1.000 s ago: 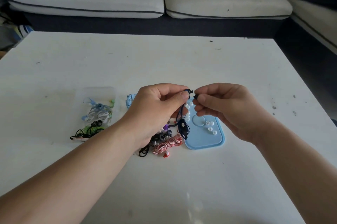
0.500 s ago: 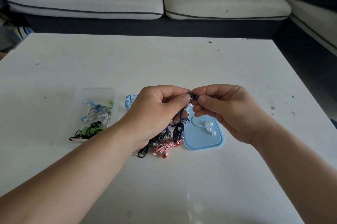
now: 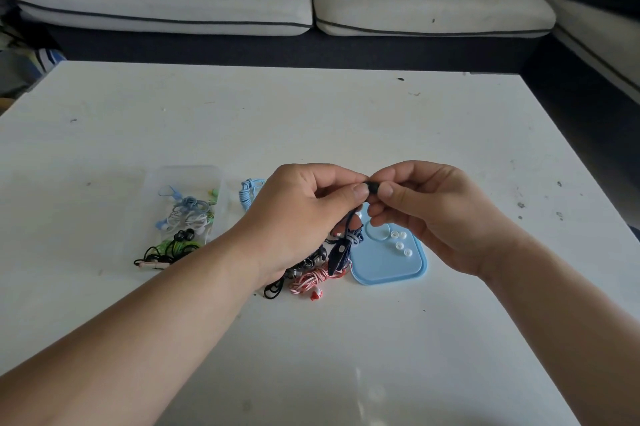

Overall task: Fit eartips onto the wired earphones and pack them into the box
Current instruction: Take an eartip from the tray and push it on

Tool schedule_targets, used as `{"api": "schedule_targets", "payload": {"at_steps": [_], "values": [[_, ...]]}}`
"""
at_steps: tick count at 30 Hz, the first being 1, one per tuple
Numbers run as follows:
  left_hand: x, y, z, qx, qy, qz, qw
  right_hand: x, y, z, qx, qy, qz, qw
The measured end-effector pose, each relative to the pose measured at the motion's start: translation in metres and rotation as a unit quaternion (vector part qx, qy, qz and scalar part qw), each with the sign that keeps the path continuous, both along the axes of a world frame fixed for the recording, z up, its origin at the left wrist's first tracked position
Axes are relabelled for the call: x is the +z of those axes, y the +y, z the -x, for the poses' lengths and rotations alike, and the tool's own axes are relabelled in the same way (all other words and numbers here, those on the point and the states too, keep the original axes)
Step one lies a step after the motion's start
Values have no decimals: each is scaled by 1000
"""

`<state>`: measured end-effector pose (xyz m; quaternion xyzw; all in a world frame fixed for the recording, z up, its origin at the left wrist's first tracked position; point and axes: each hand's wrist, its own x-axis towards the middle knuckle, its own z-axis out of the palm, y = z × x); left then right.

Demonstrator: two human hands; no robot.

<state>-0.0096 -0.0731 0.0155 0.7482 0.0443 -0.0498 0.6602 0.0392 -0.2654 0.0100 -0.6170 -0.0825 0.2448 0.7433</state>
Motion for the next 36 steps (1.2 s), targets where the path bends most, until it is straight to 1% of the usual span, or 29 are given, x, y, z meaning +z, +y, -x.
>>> {"api": "schedule_targets", "payload": {"at_steps": [4, 6, 13, 16, 19, 26, 33, 36], "values": [[-1, 0, 0, 12, -2, 18, 1000, 1, 3, 0, -8, -6, -5, 1000], [-1, -1, 0, 15, -5, 13, 1000, 1, 4, 0, -12, -3, -5, 1000], [0, -3, 2, 4, -39, -23, 999, 3, 4, 0, -20, 56, -25, 998], [1, -2, 2, 19, -47, -13, 999, 4, 4, 1, -21, 77, -36, 996], [2, -2, 2, 34, -39, 16, 999, 5, 6, 2, -15, 72, -38, 997], [3, -1, 2, 47, -36, 23, 998, 7, 6, 4, -19, 82, -40, 996], [1, 1, 0, 46, -45, -9, 998, 6, 7, 3, -11, 58, -2, 998], [1, 2, 0, 47, -24, 10, 999, 5, 8, 3, -27, 16, 40, 999]]}}
